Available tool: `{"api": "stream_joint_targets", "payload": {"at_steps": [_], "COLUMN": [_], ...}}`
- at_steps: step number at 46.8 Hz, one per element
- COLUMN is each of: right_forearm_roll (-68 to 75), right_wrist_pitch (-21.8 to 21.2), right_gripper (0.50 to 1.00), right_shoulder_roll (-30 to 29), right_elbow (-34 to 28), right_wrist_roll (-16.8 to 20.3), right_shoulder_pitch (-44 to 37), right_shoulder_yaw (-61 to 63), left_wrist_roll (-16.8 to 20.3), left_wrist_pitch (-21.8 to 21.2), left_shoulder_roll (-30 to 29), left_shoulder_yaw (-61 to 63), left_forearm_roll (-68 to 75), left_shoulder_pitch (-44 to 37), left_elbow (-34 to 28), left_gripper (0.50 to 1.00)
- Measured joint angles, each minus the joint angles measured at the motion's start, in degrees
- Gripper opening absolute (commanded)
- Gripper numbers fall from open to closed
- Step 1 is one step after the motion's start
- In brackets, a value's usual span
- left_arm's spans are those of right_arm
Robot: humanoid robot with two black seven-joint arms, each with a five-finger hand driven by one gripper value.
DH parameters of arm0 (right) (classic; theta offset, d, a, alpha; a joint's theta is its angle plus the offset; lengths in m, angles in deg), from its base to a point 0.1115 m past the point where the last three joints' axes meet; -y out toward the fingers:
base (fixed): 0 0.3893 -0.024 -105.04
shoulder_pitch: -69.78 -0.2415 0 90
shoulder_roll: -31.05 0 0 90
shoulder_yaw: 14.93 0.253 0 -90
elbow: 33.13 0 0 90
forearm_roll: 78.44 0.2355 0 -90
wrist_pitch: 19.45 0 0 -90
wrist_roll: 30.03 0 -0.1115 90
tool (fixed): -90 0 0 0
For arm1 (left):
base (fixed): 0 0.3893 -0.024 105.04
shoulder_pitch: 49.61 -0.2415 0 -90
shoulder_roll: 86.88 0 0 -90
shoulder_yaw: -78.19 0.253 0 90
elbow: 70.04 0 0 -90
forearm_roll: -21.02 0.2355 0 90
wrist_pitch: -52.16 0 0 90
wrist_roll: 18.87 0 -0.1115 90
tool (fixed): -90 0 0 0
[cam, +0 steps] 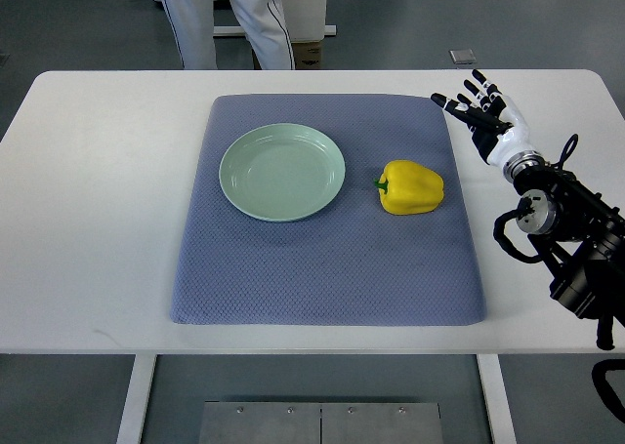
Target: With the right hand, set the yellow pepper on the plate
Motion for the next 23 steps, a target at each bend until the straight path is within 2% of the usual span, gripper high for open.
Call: {"api": "stream_joint_targets", "payload": {"at_steps": [23], "right_forearm_roll": [0.0], "right_wrist_pitch": [0.1], "right_gripper": [1.0], "right_shoulder_roll": [0.1], "right_elbow": [0.1], "right_wrist_roll": [0.0], "right_shoulder_pitch": [0.1], "right_shoulder_yaw": [0.0], "left_wrist_roll": [0.0], "left_wrist_pitch": [0.0], "left_shoulder_roll": [0.0], "left_shoulder_yaw": [-0.1], "left_forearm_roll": [0.0], "left_shoulder_pitch": [0.0], "left_elbow": [0.0], "left_gripper": [1.0]}}
